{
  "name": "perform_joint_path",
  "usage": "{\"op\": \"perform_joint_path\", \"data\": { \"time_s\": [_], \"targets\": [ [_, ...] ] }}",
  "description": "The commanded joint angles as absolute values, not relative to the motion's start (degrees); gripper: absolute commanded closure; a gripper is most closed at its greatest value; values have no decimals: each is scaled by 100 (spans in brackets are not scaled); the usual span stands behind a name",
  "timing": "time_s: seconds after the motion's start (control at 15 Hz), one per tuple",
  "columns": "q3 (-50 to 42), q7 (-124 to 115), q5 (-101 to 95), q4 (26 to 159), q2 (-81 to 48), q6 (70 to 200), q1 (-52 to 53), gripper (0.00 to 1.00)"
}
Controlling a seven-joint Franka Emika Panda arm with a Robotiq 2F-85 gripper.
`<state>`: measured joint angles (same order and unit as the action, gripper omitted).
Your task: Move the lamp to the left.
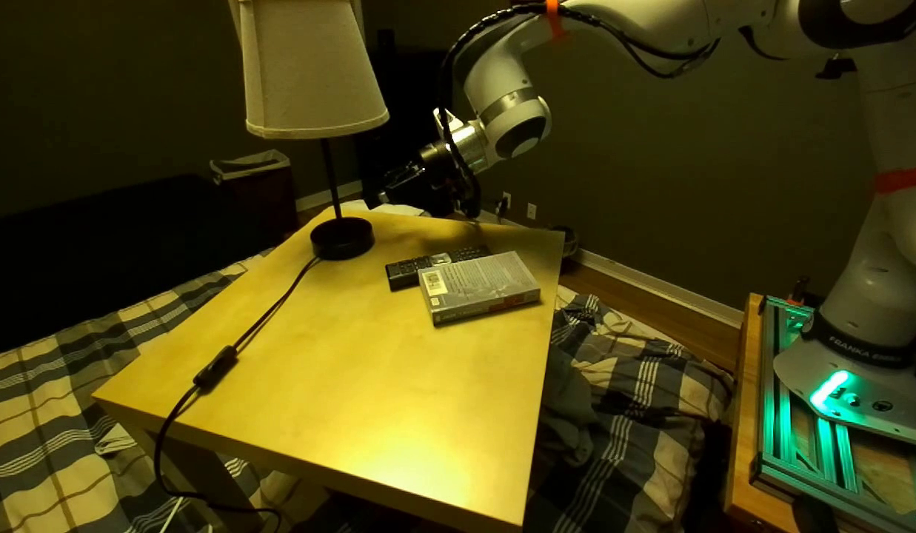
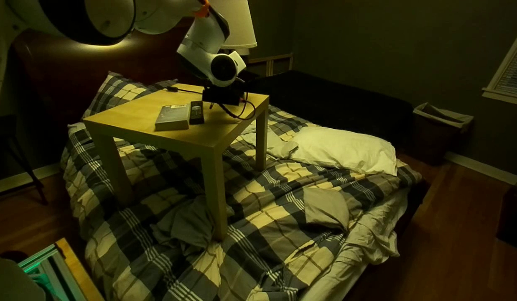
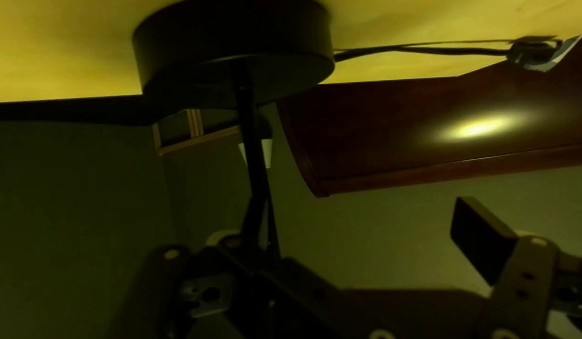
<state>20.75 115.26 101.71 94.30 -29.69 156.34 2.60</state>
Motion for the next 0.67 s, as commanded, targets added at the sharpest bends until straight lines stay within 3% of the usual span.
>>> {"op": "perform_joint_path", "data": {
  "time_s": [0.0,0.6],
  "targets": [
    [2075,11546,10179,9422,-2973,15634,260,0],
    [2129,13061,11310,8500,-3582,15398,339,0]
  ]
}}
